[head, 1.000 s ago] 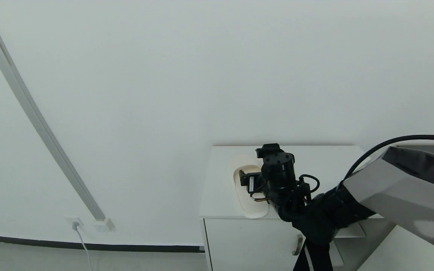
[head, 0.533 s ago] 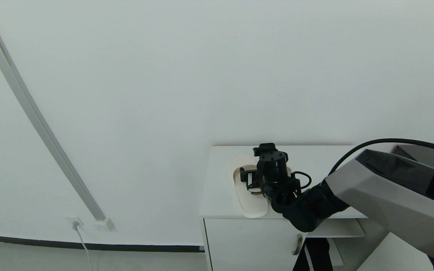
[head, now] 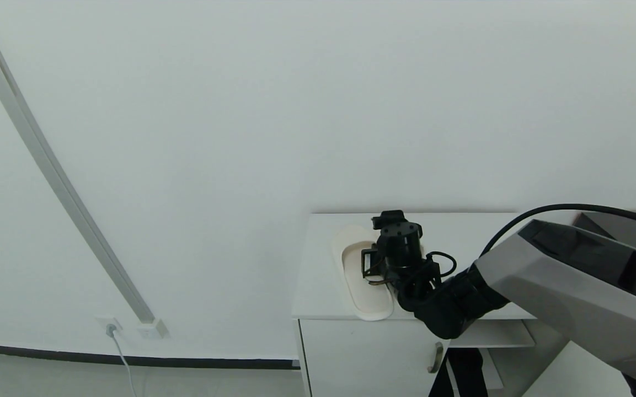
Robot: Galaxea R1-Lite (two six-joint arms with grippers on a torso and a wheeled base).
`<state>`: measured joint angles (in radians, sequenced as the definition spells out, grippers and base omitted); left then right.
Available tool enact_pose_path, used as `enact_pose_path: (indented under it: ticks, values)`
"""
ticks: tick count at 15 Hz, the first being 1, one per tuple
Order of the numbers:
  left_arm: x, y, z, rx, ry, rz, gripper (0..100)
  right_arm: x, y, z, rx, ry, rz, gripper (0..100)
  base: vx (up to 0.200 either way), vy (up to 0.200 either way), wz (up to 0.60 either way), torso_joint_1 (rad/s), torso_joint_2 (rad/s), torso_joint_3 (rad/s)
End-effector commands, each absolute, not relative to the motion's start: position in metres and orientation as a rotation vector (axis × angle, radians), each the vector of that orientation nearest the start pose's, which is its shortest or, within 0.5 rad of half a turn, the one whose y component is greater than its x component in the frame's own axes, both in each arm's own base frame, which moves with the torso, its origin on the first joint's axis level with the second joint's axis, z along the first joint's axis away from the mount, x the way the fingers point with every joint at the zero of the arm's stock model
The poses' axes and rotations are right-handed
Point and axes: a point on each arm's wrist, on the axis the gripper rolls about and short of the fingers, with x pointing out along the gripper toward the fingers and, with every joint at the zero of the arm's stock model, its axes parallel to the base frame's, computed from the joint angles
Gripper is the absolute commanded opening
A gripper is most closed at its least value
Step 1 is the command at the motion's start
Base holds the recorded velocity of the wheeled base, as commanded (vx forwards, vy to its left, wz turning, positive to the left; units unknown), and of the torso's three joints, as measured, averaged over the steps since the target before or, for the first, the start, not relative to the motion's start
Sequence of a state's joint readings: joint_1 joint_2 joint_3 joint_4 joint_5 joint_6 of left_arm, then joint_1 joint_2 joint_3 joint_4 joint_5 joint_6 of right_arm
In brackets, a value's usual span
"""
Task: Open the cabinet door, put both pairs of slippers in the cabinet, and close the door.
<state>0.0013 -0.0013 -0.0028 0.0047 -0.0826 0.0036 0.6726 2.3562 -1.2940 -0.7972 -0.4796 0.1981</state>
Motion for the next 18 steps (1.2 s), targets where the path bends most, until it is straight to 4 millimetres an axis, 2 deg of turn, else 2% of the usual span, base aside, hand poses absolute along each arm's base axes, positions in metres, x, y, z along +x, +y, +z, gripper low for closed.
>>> enact_pose_path:
  ticks: [1, 2, 5, 6, 8, 9, 13, 14, 18]
  values:
    - [-0.023, -0.002, 0.076, 0.003, 0.001, -0.081, 0, 0.365, 0.278, 0.072, 0.053, 0.238, 0.169, 0, 0.0, 0.0, 0.0, 0.0, 0.0, 0.0]
    - [-0.023, -0.002, 0.076, 0.003, 0.001, -0.081, 0, 0.364, 0.277, 0.077, 0.057, 0.23, 0.17, 0, 0.0, 0.0, 0.0, 0.0, 0.0, 0.0]
    - [-0.023, -0.002, 0.076, 0.003, 0.001, -0.08, 0, 0.347, 0.264, 0.116, 0.043, 0.183, 0.213, 0, 0.0, 0.0, 0.0, 0.0, 0.0, 0.0]
    - [-0.023, -0.002, 0.076, 0.003, 0.001, -0.081, 0, 0.329, 0.253, 0.139, 0.045, 0.165, 0.259, 0, 0.0, 0.0, 0.0, 0.0, 0.0, 0.0]
    - [-0.023, -0.002, 0.076, 0.003, 0.001, -0.081, 0, 0.305, 0.241, 0.156, 0.034, 0.155, 0.285, 0, 0.0, 0.0, 0.0, 0.0, 0.0, 0.0]
    - [-0.023, -0.002, 0.076, 0.003, 0.001, -0.08, 0, 0.272, 0.229, 0.166, 0.017, 0.176, 0.333, 0, 0.0, 0.0, 0.0, 0.0, 0.0, 0.0]
    - [-0.023, -0.002, 0.076, 0.001, 0.001, -0.08, 0, 0.2, 0.204, 0.163, -0.022, 0.237, 0.448, 0, 0.0, 0.0, 0.0, 0.0, 0.0, 0.0]
    - [-0.023, -0.002, 0.076, 0.001, 0.001, -0.08, 0, 0.188, 0.197, 0.163, -0.024, 0.243, 0.463, 0, 0.0, 0.0, 0.0, 0.0, 0.0, 0.0]
    - [-0.023, -0.002, 0.076, -0.011, 0.002, -0.064, 0, 0.175, 0.201, 0.157, -0.043, 0.265, 0.511, 0, 0.0, 0.0, 0.0, 0.0, 0.0, 0.0]
